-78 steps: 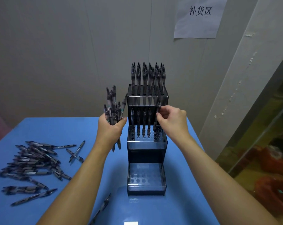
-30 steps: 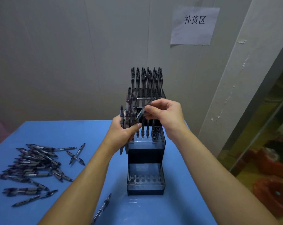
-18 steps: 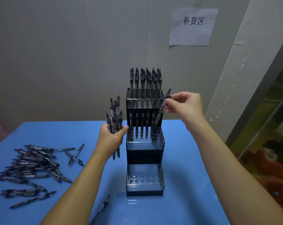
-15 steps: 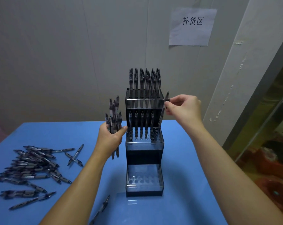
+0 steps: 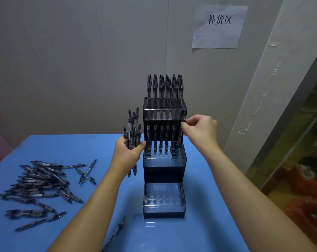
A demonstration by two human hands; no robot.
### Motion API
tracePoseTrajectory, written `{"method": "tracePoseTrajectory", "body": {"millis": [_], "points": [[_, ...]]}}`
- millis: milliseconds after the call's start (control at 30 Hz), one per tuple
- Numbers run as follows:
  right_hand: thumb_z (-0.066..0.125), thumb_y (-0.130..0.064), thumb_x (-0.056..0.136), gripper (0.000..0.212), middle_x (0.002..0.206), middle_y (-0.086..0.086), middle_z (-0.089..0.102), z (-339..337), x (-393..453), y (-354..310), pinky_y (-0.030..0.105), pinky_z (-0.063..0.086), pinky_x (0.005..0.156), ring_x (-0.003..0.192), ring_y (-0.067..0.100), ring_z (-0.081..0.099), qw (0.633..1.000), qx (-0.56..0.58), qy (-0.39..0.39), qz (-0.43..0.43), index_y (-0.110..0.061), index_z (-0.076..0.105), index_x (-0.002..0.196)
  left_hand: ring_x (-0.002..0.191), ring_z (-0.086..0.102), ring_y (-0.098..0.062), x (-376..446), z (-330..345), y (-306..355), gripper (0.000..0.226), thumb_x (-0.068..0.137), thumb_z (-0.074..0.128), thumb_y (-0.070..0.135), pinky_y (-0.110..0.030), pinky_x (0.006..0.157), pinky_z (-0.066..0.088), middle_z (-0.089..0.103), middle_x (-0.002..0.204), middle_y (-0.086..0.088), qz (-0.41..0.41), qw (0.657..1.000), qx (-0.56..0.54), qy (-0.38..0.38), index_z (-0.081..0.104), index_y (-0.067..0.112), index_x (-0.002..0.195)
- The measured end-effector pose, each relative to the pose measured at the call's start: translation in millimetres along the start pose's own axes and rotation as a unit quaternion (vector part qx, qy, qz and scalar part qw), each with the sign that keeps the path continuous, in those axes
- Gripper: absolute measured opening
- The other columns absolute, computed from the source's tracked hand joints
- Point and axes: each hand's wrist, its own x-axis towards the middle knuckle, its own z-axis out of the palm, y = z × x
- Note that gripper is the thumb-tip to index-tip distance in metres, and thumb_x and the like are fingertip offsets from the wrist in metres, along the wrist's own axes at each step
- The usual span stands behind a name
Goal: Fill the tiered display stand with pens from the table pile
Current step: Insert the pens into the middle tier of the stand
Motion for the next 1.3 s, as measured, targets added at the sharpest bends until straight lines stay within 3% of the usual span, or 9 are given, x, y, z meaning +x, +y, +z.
{"method": "tracePoseTrajectory", "body": {"millis": [400,500,600,667,800,900,1000,1133,1300], "points": [[0.072,-0.017,0.089,0.025,0.07,0.002,0.068,24,-10,11,0.026,0.055,0.075,0.072,0.017,0.068,0.996,-0.069,-0.014,0.049,-0.016,0.068,0.064,0.052,0.046,-0.017,-8,-4,1,0.025,0.094,0.072,0.014,-0.032,0.056,0.043,0.049,0.058,0.002,-0.005,1.0,0.01,0.005,0.053,0.015,0.078],[0.071,-0.02,0.089,0.018,0.081,0.009,0.072,24,-13,12,0.03,0.057,0.077,0.081,0.025,0.069,0.994,-0.089,-0.016,0.054,-0.009,0.073,0.076,0.051,0.045,-0.015,-14,-7,-1,0.022,0.093,0.073,0.013,-0.031,0.055,0.042,0.048,0.058,0.003,-0.012,1.0,0.011,0.006,0.055,0.013,0.081],[0.072,-0.021,0.089,0.027,0.09,0.02,0.074,22,-19,12,0.038,0.061,0.079,0.093,0.036,0.07,0.986,-0.158,-0.034,0.039,0.005,0.074,0.09,0.05,0.044,-0.016,-22,-10,-9,0.022,0.093,0.074,0.014,-0.03,0.053,0.04,0.048,0.058,0.003,-0.022,1.0,0.018,-0.005,0.055,0.012,0.081],[0.072,-0.025,0.09,0.023,0.094,0.012,0.076,17,-29,6,0.032,0.058,0.084,0.095,0.029,0.071,0.987,-0.158,-0.033,0.019,-0.003,0.076,0.098,0.05,0.043,-0.016,-26,-13,-13,0.021,0.093,0.074,0.015,-0.03,0.052,0.04,0.048,0.058,0.001,-0.03,0.999,0.02,-0.016,0.056,0.012,0.082],[0.079,-0.023,0.088,0.011,0.085,-0.011,0.076,15,-50,-15,0.026,0.059,0.086,0.085,0.007,0.073,0.996,-0.006,-0.091,-0.015,-0.021,0.079,0.099,0.05,0.042,-0.017,-33,-20,-11,0.025,0.093,0.074,0.015,-0.031,0.052,0.041,0.047,0.057,0.0,-0.035,0.998,0.036,-0.043,0.054,0.017,0.078],[0.081,-0.014,0.088,0.017,0.088,-0.004,0.079,24,-59,-17,0.039,0.063,0.085,0.086,0.015,0.076,0.976,0.131,-0.17,-0.031,-0.021,0.078,0.103,0.051,0.042,-0.018,-38,-24,-11,0.024,0.093,0.073,0.013,-0.028,0.051,0.042,0.046,0.059,-0.005,-0.036,0.995,0.063,-0.065,0.053,0.011,0.08],[0.076,-0.005,0.09,0.024,0.096,0.001,0.08,34,-60,-14,0.038,0.062,0.087,0.092,0.019,0.076,0.953,0.211,-0.214,-0.044,-0.02,0.076,0.109,0.051,0.039,-0.018,-38,-25,-13,0.025,0.093,0.072,0.011,-0.024,0.048,0.038,0.043,0.056,-0.002,-0.04,0.99,0.081,-0.105,0.052,0.009,0.079],[0.07,0.005,0.091,0.033,0.1,0.001,0.079,43,-55,-8,0.03,0.057,0.084,0.089,0.015,0.074,0.935,0.25,-0.246,-0.051,-0.02,0.074,0.112,0.052,0.039,-0.018,-28,-22,-14,0.025,0.093,0.072,0.012,-0.028,0.05,0.038,0.041,0.056,-0.001,-0.038,0.98,0.098,-0.168,0.051,0.009,0.079],[0.064,0.01,0.093,0.033,0.102,0.004,0.078,38,-38,-2,0.032,0.059,0.084,0.098,0.022,0.075,0.922,0.281,-0.258,-0.064,-0.017,0.073,0.111,0.051,0.042,-0.017,-17,-11,-6,0.028,0.092,0.072,0.011,-0.028,0.052,0.039,0.042,0.054,0.002,-0.032,0.976,0.11,-0.186,0.053,0.021,0.074]]}}
